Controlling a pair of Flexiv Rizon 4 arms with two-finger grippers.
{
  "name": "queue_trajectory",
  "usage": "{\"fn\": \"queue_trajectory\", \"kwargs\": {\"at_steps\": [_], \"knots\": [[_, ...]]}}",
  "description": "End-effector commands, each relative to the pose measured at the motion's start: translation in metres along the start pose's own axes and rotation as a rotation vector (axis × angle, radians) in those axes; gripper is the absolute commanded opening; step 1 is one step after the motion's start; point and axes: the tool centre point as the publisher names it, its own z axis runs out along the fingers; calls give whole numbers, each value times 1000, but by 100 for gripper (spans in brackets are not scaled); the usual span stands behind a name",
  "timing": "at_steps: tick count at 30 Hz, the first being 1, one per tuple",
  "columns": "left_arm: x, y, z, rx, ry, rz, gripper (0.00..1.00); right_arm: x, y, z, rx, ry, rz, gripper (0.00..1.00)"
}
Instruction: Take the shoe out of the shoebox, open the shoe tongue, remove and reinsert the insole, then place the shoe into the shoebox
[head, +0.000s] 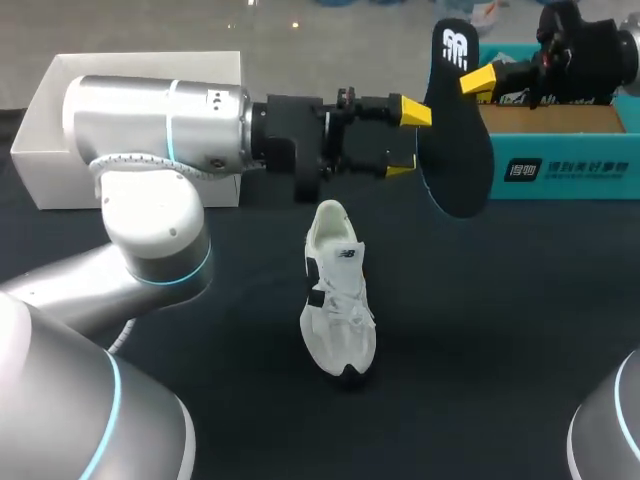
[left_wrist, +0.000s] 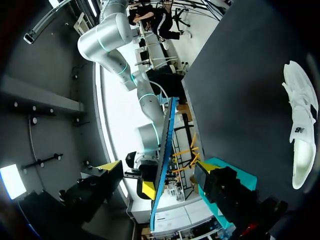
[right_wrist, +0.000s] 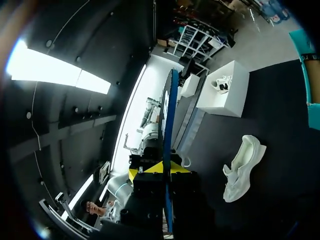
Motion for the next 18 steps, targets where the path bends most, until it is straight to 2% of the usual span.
{"fn": "queue_trajectory", "kwargs": {"at_steps": [1, 2, 3, 4, 10, 14, 16, 18], "knots": [[4, 2, 10, -14, -19, -4, 65, -4, 4, 9, 42, 12, 15, 0], [4, 3, 12, -21, -22, 0, 65, -4, 3, 11, 40, 14, 16, 0], [5, 3, 14, -32, -20, 7, 52, -4, 1, 13, 39, 17, 21, 0], [6, 3, 15, -35, -20, 9, 48, -5, -2, 15, 38, 21, 26, 0], [11, 7, 19, -47, -17, 6, 44, -7, -12, 21, 18, 40, 48, 0], [12, 8, 21, -58, -22, 5, 24, -8, -15, 22, 7, 43, 53, 0], [13, 7, 23, -59, -20, 6, 0, -8, -17, 22, 2, 44, 55, 0], [15, 7, 24, -60, -14, 9, 0, -8, -17, 22, -2, 44, 55, 0]]}}
